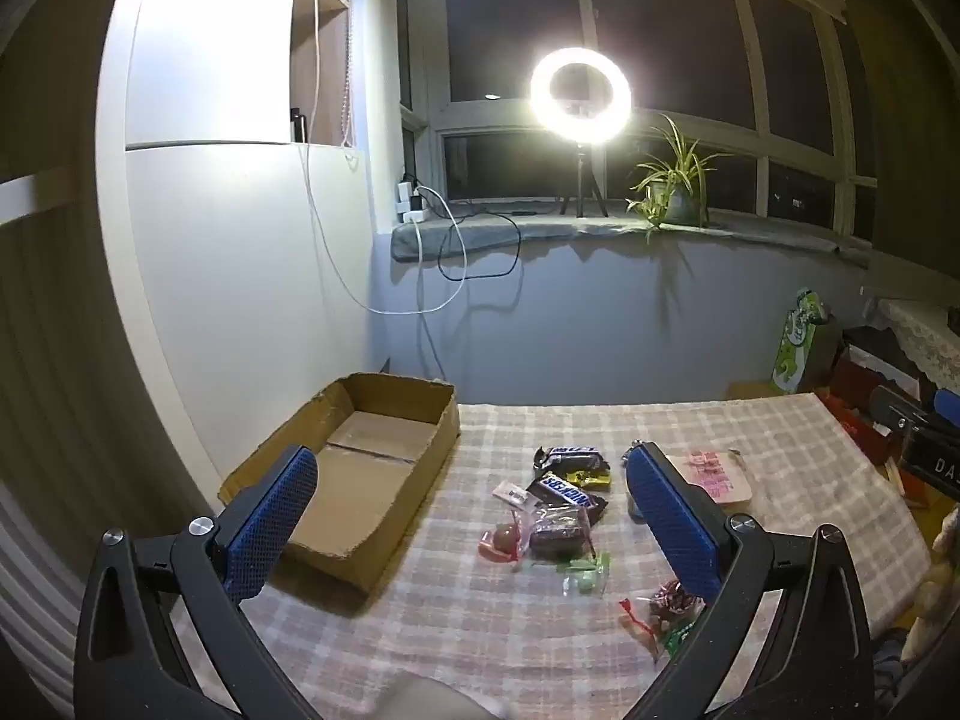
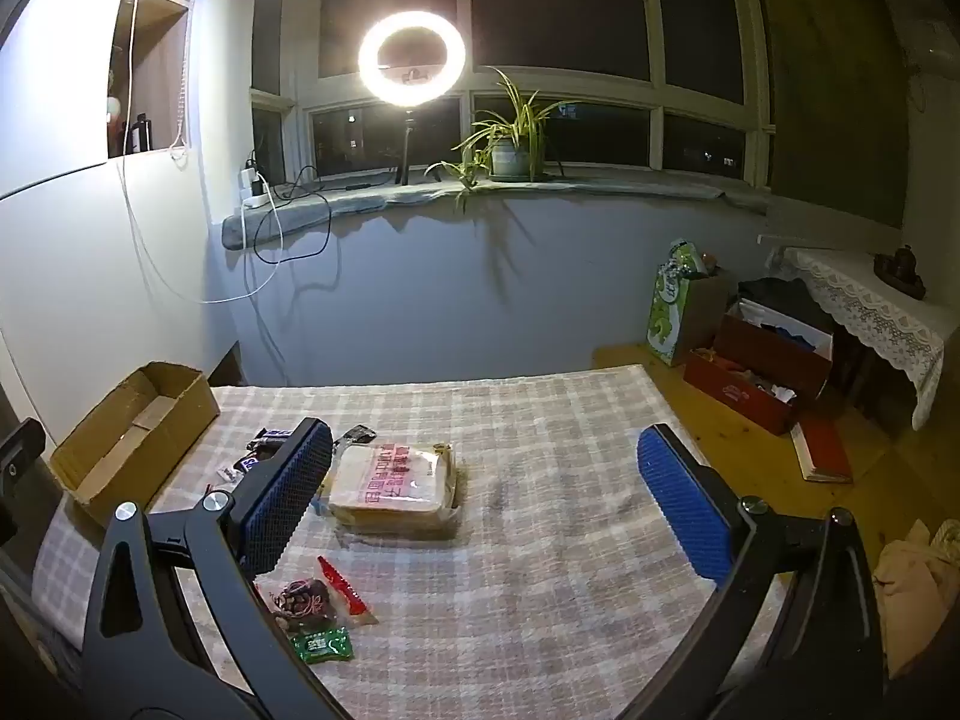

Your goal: Organize snacks

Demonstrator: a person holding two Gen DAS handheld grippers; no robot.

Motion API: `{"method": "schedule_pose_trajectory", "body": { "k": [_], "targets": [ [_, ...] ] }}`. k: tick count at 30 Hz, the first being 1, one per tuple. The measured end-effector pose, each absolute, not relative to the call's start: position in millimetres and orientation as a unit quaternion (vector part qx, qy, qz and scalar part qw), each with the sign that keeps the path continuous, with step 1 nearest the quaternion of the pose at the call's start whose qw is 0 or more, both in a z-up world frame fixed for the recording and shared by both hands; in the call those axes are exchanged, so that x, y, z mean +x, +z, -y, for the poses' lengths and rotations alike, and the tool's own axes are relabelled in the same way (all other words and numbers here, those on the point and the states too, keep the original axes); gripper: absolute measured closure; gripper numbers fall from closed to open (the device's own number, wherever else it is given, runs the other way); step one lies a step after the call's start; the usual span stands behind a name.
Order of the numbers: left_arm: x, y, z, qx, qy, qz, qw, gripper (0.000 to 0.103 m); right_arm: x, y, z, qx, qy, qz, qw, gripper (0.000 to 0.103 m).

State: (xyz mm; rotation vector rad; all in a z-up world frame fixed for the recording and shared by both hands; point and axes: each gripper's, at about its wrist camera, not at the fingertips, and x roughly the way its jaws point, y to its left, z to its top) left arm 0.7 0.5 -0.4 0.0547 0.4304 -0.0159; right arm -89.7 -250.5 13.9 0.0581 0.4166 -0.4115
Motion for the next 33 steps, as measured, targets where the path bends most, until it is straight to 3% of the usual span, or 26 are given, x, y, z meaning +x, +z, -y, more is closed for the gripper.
{"method": "schedule_pose_trajectory", "body": {
  "k": [33],
  "targets": [
    [-1.6, 4.9, -0.6, 0.017, -0.010, -0.206, 0.978, 0.001, -88.7, 17.4, 247.8, 0.022, -0.204, -0.202, 0.958, 0.000]
  ]
}}
